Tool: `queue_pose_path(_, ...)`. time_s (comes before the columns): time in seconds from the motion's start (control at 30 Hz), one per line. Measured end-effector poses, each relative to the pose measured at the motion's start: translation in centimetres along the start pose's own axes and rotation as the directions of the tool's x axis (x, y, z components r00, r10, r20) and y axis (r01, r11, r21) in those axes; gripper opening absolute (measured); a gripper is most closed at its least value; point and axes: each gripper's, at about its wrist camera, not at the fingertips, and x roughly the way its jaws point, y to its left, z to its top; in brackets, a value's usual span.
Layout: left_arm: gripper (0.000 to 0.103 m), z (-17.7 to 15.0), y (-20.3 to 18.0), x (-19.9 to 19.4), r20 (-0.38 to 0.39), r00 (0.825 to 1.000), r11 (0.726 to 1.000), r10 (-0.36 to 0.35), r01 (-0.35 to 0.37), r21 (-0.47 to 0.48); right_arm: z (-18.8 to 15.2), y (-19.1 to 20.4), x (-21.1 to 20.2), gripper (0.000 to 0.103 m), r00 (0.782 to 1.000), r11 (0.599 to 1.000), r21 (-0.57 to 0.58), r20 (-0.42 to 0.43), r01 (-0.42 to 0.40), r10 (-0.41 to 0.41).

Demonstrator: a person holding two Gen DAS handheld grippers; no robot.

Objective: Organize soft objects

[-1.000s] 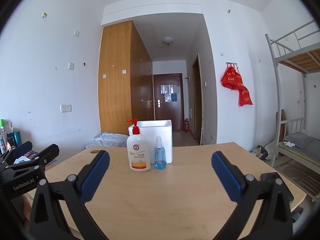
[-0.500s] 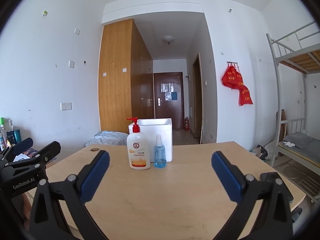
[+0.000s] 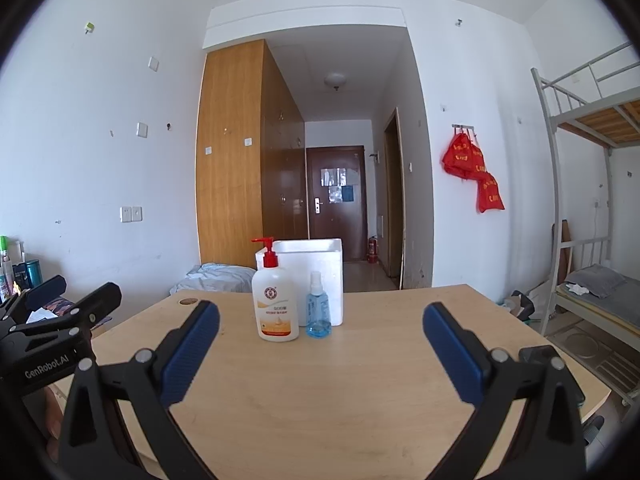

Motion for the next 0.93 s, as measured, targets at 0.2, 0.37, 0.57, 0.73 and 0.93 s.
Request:
queue_pose_path(0.2,0.103,0.11,-0.19,0.02,0.001,1.0,1.0,0.001,-0.001,0.007,0.07,-0.09,-0.17,0.103,1.0,1.0,0.003,0.002,0.003,-0.003)
queue_pose_path(0.37,0.103,0.19,-0.45,0.01,0.003,1.0,1.0,0.001,-0.001,0.01,0.24,-0.23,-0.23,0.103,1.0,1.0,0.004,0.003,0.004,-0.004)
queue_pose_path(0.57,0.103,0.23,-0.47,-0.06,0.009,1.0,1.0,-0.004,0.004,0.011,0.4,-0.21,-0.12,0.103,1.0,1.0,0.004,0.002,0.004,-0.004)
queue_pose_path(0.73,0.103,0.28,-0.34,0.04,0.007,1.0,1.0,-0.001,0.001,0.015,0.47,-0.25,-0.04,0.103,1.0,1.0,0.003,-0.001,0.002,-0.002)
queue_pose_path(0.93,0.103,0.22,-0.08,0.0,0.006,1.0,1.0,0.0,0.0,0.003,0.52,-0.32,-0.06,0.103,1.0,1.0,0.003,-0.004,0.002,-0.002)
